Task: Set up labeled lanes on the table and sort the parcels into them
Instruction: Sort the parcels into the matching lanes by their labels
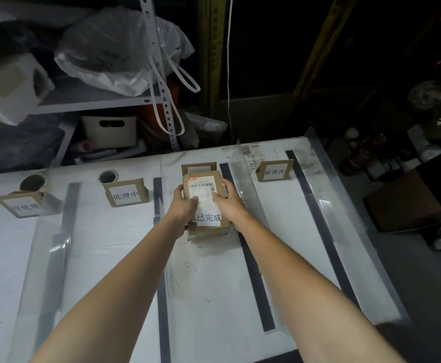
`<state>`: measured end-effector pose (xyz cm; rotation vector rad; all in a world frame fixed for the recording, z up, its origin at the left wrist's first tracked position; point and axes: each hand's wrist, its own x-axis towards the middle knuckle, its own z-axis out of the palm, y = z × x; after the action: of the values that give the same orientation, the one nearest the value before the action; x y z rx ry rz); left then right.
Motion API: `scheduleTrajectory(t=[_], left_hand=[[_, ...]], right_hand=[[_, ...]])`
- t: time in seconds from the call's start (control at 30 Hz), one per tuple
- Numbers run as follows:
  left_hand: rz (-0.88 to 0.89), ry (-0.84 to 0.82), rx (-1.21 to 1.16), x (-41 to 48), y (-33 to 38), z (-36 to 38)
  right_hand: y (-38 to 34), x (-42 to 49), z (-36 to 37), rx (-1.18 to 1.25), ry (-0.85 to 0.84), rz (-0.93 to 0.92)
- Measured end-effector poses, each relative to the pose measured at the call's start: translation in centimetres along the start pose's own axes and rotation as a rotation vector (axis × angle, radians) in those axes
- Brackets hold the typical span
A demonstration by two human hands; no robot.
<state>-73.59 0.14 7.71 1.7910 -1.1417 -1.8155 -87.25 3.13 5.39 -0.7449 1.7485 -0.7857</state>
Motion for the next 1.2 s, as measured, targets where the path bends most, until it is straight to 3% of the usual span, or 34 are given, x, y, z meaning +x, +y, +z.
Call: scheduleTrajectory(t=[0.47, 0.67, 0.83, 0.97, 1.2], left_hand=[[-0.068, -0.027, 0.073, -0.7, 1.4, -0.2], [-0.004, -0.003, 0.361, -4.8, 4.8, -1.1], [0.189, 0.131, 0.709, -9.8, 8.2, -4.4], [0.176, 0.244, 0.91, -14.8, 8.9, -8.8], [0.093, 0.406, 1.012, -24.4, 7.7, -19.0]], right_hand=[[-2.1, -1.2, -1.2, -0.219, -0.043, 0.003], [-6.1, -4.2, -3.8, -0.541, -0.16, -0.029], [-10.0, -7.4, -6.0, -0.762, -0.208, -0.143], [-13.4, -10.5, -6.1, -0.872, -0.247, -0.21], [-21.6, -17.5, 0.3, -1.025, -0.345, -0.369]])
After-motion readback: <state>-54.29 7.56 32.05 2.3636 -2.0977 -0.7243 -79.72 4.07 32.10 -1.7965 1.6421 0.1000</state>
